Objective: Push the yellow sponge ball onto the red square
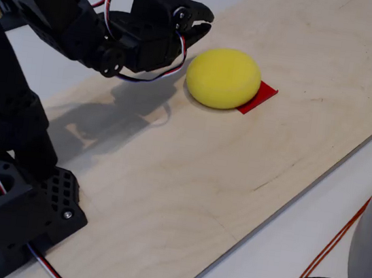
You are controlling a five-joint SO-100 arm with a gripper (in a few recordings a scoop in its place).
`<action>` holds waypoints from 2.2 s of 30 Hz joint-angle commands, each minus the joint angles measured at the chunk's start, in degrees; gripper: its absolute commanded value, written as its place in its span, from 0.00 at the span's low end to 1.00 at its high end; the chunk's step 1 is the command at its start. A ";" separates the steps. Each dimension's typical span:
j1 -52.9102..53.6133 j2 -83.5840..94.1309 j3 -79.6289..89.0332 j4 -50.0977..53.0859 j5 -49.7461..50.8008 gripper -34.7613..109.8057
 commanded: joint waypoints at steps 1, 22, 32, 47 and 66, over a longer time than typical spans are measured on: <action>-0.62 -0.26 -0.70 -0.26 1.76 0.24; 1.58 -10.11 -5.36 -2.11 2.29 0.24; 3.96 -10.46 -6.59 -2.11 1.23 0.24; 5.98 -10.63 -7.82 -2.11 0.18 0.24; 7.12 -12.57 -9.58 -2.20 -0.35 0.24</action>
